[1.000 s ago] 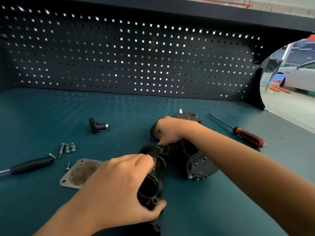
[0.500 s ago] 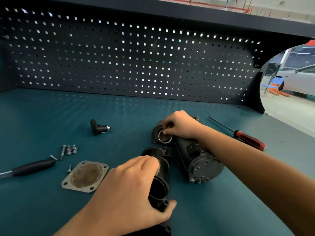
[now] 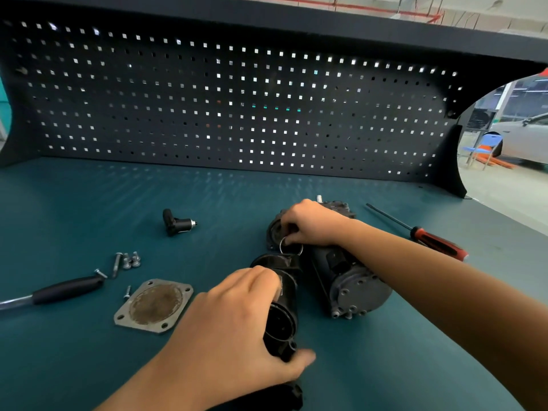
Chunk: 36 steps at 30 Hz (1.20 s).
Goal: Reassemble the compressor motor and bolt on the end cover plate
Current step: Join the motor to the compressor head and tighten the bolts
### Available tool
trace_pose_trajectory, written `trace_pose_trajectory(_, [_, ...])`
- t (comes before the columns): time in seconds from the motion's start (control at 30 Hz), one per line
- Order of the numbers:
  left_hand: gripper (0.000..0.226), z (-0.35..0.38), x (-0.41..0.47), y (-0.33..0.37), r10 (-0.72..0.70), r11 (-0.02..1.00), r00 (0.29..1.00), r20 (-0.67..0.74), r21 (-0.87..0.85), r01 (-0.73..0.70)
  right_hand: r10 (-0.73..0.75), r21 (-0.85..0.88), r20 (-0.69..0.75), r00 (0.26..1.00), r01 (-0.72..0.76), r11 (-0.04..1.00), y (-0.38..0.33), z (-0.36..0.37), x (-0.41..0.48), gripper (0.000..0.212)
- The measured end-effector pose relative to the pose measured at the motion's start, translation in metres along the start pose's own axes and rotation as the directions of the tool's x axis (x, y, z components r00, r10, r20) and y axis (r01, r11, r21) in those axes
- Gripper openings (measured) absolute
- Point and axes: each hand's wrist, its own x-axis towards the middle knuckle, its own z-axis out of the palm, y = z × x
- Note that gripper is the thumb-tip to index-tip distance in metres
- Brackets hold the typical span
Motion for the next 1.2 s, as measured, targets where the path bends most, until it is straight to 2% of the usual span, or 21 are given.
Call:
trace_pose_trajectory(0.17, [0.061, -0.001, -0.002, -0.009, -0.059, 0.998, 0.981, 0.184, -0.024, 0.065, 0.066, 0.142, 0.035, 0.997, -0.070, 0.987, 0.005, -0.008, -0.004, 0.019])
trace_pose_trajectory(0.27, [0.059, -0.007, 0.000, -0.014, -0.045, 0.992, 0.970, 0.239, -0.102, 0.071, 0.086, 0.103, 0.101, 0.991, -0.097, 0.990, 0.003, -0.011, 0.000, 0.020])
trace_pose_trajectory(0.37, [0.058, -0.010, 0.001, -0.018, -0.028, 0.984, 0.957, 0.288, -0.160, 0.077, 0.088, 0.041, 0.198, 0.976, -0.097, 0.994, -0.002, -0.015, 0.004, 0.009])
trace_pose_trajectory(0.43, [0.058, -0.011, 0.001, -0.021, -0.012, 0.981, 0.948, 0.319, -0.180, 0.073, 0.077, 0.017, 0.218, 0.973, -0.083, 0.996, -0.004, -0.016, 0.003, 0.009])
trace_pose_trajectory(0.63, [0.061, -0.010, 0.001, -0.023, 0.005, 0.976, 0.945, 0.327, -0.209, 0.067, 0.097, 0.047, 0.163, 0.982, -0.106, 0.993, -0.003, -0.014, -0.001, 0.029])
trace_pose_trajectory(1.0, [0.062, -0.010, 0.002, -0.022, -0.022, 0.972, 0.944, 0.330, -0.213, 0.097, 0.122, 0.049, 0.180, 0.976, -0.133, 0.990, -0.007, -0.010, 0.000, 0.025])
trace_pose_trajectory(1.1, [0.062, -0.010, 0.001, -0.022, -0.006, 0.978, 0.946, 0.325, -0.195, 0.073, 0.118, 0.022, 0.193, 0.974, -0.125, 0.992, -0.010, -0.009, 0.003, 0.018])
trace_pose_trajectory(1.2, [0.059, -0.011, 0.001, -0.023, 0.042, 0.982, 0.941, 0.336, -0.185, 0.022, 0.093, 0.098, 0.150, 0.984, -0.108, 0.989, -0.005, -0.006, 0.000, 0.013])
